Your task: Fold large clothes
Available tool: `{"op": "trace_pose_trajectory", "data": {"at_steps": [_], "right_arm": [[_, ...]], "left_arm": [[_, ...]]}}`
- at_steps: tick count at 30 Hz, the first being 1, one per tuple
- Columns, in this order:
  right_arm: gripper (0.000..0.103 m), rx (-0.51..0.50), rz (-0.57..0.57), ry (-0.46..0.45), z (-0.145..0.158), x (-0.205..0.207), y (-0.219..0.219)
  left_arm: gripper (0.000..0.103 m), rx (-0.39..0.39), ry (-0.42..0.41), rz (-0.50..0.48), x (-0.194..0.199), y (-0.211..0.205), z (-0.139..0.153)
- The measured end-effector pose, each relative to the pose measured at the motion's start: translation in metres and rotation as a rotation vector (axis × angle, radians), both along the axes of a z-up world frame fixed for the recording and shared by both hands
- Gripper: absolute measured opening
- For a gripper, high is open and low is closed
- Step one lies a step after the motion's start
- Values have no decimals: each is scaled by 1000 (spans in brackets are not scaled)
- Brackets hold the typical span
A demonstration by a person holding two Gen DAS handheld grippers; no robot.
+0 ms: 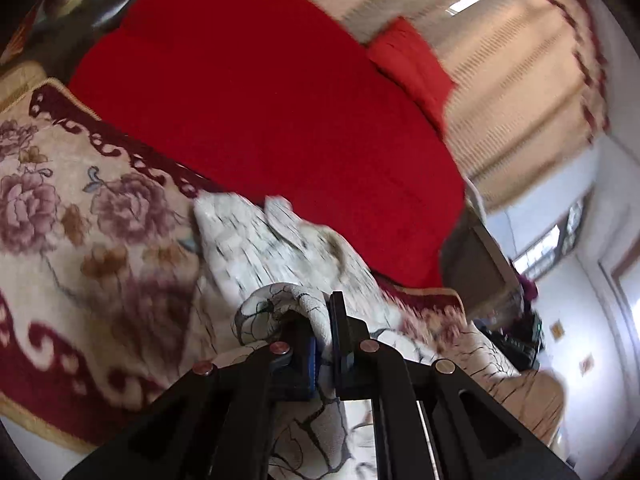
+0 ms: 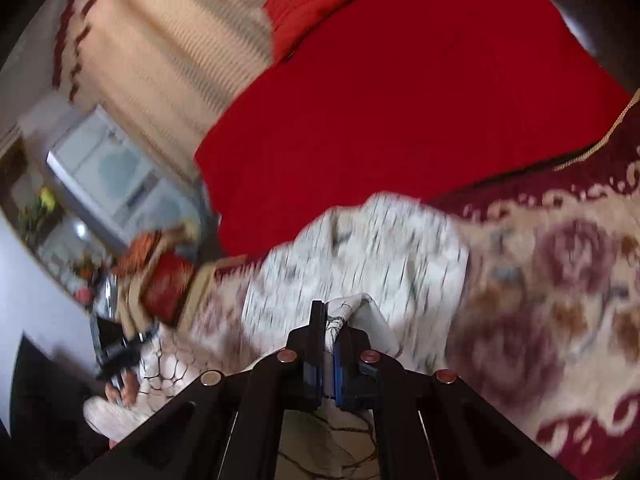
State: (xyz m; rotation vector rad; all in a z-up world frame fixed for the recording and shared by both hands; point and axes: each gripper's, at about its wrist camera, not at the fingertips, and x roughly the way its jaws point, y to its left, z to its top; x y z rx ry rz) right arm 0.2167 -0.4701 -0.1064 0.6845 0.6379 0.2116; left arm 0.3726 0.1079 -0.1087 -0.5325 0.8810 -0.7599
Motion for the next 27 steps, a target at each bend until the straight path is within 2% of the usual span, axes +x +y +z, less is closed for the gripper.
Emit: {"op": "trace_pose_trajectory", "data": {"at_steps": [3, 5, 7, 10, 13, 15, 16, 17, 18, 19, 20, 21, 22, 25, 27], "right_arm": [[3, 78, -84, 2, -6, 49, -35], [3, 141, -136, 22, -23, 87, -58], [3, 224, -179, 64, -54, 125, -77], [8, 326, -233, 168, -115, 171, -91], [9, 483, -271, 254, -171, 191, -101], [15, 583, -280, 259, -192, 191, -106], [33, 613, -286, 234, -197, 186, -109], [55, 609, -293, 211, -194, 181, -110], [90, 594, -310, 189, -189, 175, -112], [99, 582, -357, 148, -179, 163, -115], [99, 582, -389, 96, -171, 152, -116], [99, 576, -396, 49, -161, 143, -117], [99, 527, -379, 34, -144, 136, -114], [97, 336, -269, 40, -104, 128, -91], [90, 169, -178, 47, -78, 121, -55]], "left_arm": [[6, 8, 80, 64, 59, -8, -22], [7, 17, 156, 109, 92, -15, -49], [7, 46, 251, 134, 122, -29, -89], [9, 69, 344, 157, 146, -42, -135], [9, -25, 428, 167, 156, -39, -160], [15, -82, 446, 161, 157, -32, -161], [17, -96, 434, 156, 155, -29, -156], [23, -102, 401, 157, 152, -24, -145], [41, -104, 374, 169, 150, -19, -137], [55, -106, 323, 209, 143, -10, -122], [78, -114, 283, 248, 137, -3, -110], [82, -131, 225, 298, 126, 6, -95], [82, -125, 190, 310, 115, 9, -83], [82, -35, 142, 182, 89, -5, -63], [82, 36, 122, 70, 61, -23, -61]]}}
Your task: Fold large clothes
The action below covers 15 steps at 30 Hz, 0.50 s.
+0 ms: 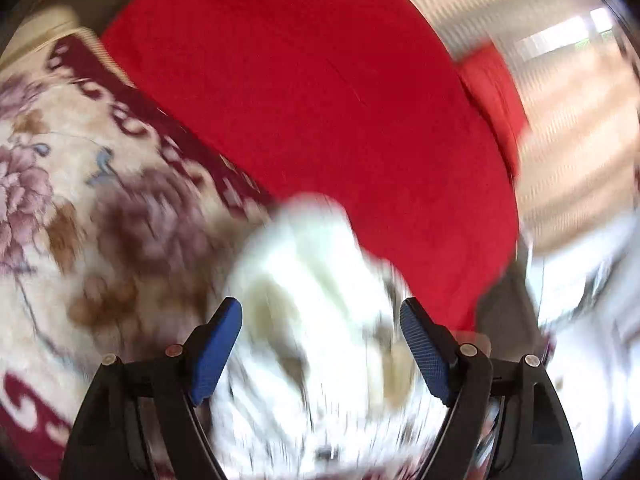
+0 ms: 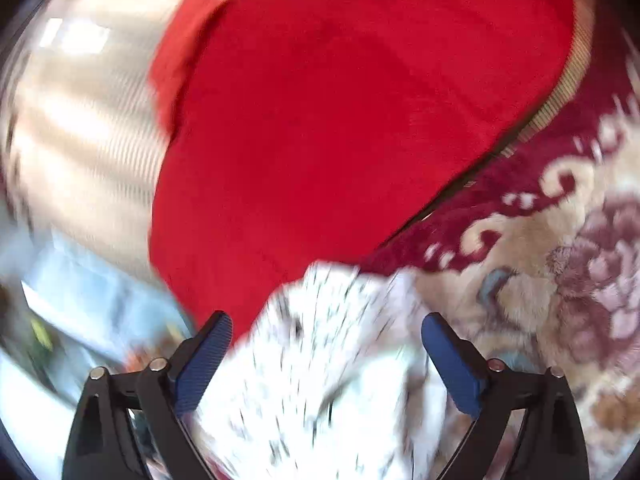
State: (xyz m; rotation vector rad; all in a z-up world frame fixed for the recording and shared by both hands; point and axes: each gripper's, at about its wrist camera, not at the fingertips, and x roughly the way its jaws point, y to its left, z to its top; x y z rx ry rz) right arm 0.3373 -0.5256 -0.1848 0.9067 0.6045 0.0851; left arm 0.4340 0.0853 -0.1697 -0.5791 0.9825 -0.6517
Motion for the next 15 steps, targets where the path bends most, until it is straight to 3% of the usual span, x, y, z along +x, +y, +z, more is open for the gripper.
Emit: {"op": "trace_pose_trajectory", "data": {"at_steps": [4, 7, 11, 15], "right_arm": [[67, -238, 209, 2, 25, -12, 74], [47, -332, 360, 16, 26, -8, 127], [44, -420, 500, 68, 12, 16, 186], [43, -484, 485, 107, -2, 56, 195]], "left_arm": [[82, 82, -21, -202, -57, -46, -18], [82, 100, 20, -259, -67, -73, -38], [82, 136, 7, -275, -53, -104, -46], [81, 171, -31, -222, -12, -128, -36]]}}
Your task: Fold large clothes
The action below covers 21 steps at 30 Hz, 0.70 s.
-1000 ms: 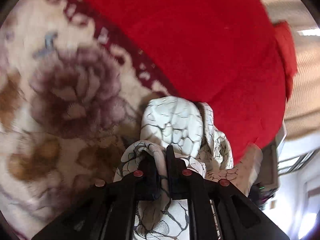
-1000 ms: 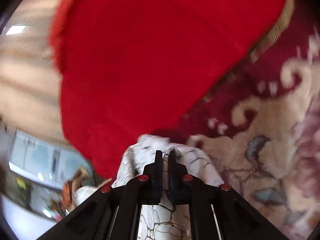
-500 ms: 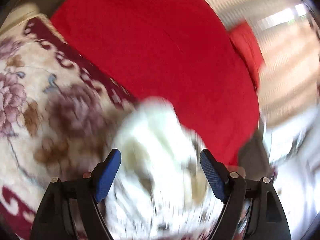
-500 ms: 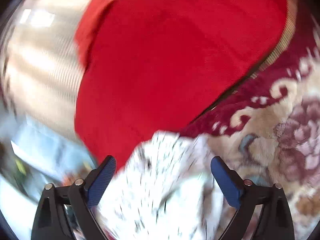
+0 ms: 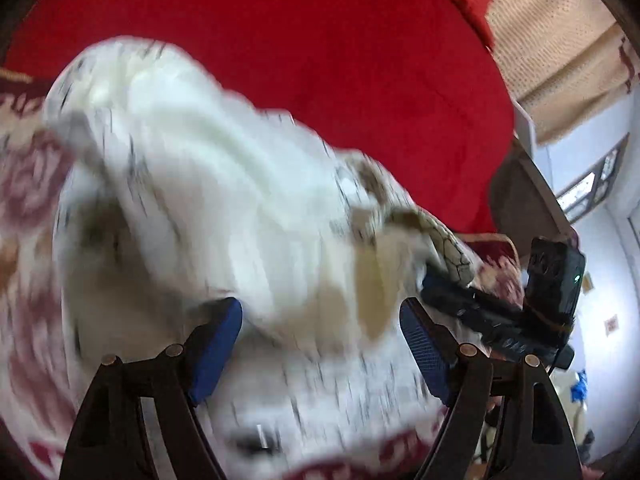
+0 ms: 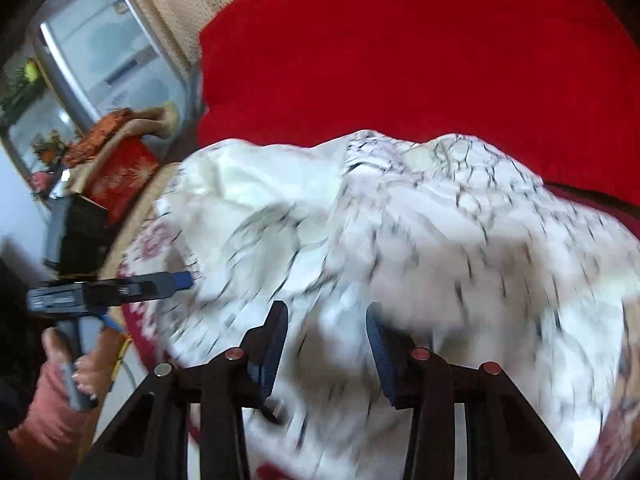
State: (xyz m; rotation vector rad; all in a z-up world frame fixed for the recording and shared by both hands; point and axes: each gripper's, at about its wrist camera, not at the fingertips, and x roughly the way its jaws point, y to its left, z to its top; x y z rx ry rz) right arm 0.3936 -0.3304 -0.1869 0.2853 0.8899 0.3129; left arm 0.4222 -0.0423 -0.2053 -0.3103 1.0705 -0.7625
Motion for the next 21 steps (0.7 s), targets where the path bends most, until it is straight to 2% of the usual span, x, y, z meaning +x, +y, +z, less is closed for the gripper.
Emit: {"op": "trace_pose_trajectory", "data": {"at_steps": [3, 5, 6, 8, 10, 12, 17, 20, 21], "right_arm": [[41, -38, -65, 43, -12, 55, -8], [41, -61, -165, 32, -14, 85, -28], [41, -18, -224, 23, -13, 98, -44], [41, 100, -311, -10, -7, 106, -73], [41, 185, -379, -64, 0, 96, -95], [42, 177, -399, -106, 3, 80, -102], [43, 134, -380, -134, 12, 22, -102], [43, 45, -366, -140, 17, -11, -84], [43, 21, -365, -130, 18, -25, -85]], "left_arm": [[80, 23, -20, 70, 46, -11, 6], [80, -8, -39, 132, 69, -9, 18], [80, -40, -55, 170, 77, -4, 26], [80, -155, -99, 250, 83, 15, 46], [81, -234, -132, 316, 75, 36, 56], [81, -192, -137, 301, 62, 41, 53], [81, 35, -152, 194, 4, 27, 19], [81, 192, -196, 201, -31, 29, 3], [81, 216, -195, 200, -36, 32, -1]]}}
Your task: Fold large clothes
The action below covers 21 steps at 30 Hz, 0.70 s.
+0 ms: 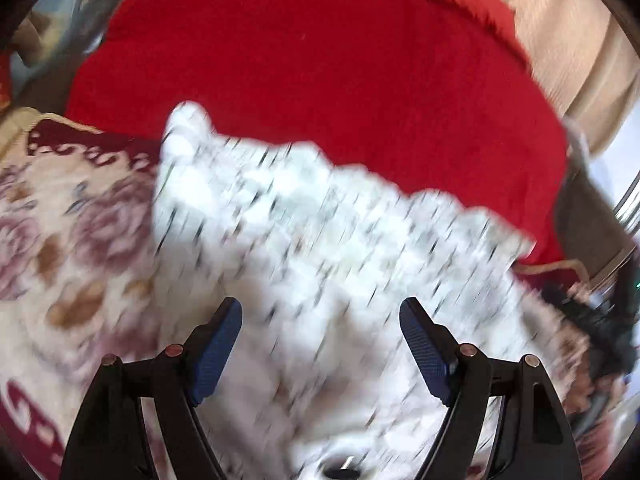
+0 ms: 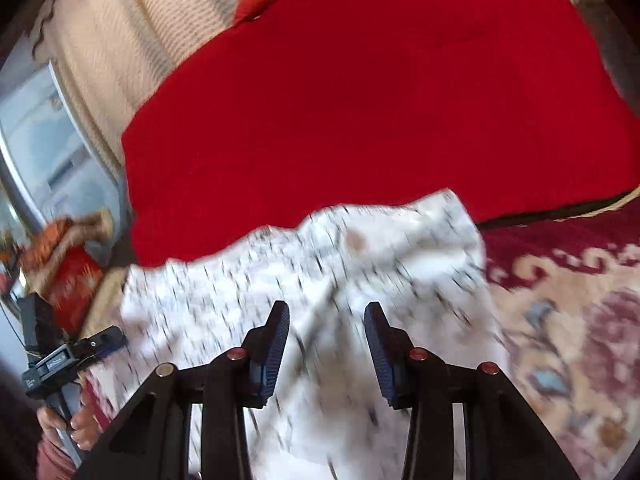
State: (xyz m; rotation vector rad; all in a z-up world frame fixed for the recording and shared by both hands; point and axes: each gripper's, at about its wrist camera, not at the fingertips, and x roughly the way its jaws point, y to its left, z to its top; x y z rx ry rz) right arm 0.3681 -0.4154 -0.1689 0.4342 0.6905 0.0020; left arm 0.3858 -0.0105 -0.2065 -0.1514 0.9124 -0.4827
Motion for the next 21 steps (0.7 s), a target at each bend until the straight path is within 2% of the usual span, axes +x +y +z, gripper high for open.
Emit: {"op": "trace_pose_trajectory", "data": {"at_steps": [3, 4, 6, 8, 10, 12, 15, 16, 18, 19, 21], "right_arm": [[44, -10, 4, 58, -17, -24, 0], [47, -9, 3, 88, -24, -27, -1], [48, 19, -11, 164, -49, -33, -5], [48, 45, -39, 151, -60, -42, -6], [49, 22, -75, 145, -52, -49, -2], [50, 47, -92, 141, -40, -55, 0], [55, 141, -73, 62, -23, -63, 6], [58, 152, -68, 41, -21, -62, 11], [59, 147, -64, 17, -16, -62, 23], [59, 154, -67, 21, -18, -55, 31], [60, 188, -74, 55, -33, -46, 32]], "left_arm": [[81, 176, 3, 37, -12, -2, -16], [82, 269, -6, 44, -15, -7, -24], [84, 360, 23, 29, -13, -18, -40], [84, 364, 48, 62, -15, -18, -35], [84, 358, 72, 74, -18, -17, -27], [84, 336, 57, 81, -27, -16, -16], [84, 320, 13, 77, -42, -25, -8], [85, 338, 2, 78, -46, -34, -10], [86, 400, 3, 85, -45, -54, -18], [87, 442, 4, 87, -44, -62, -25], [95, 499, -1, 91, -40, -71, -36]]}}
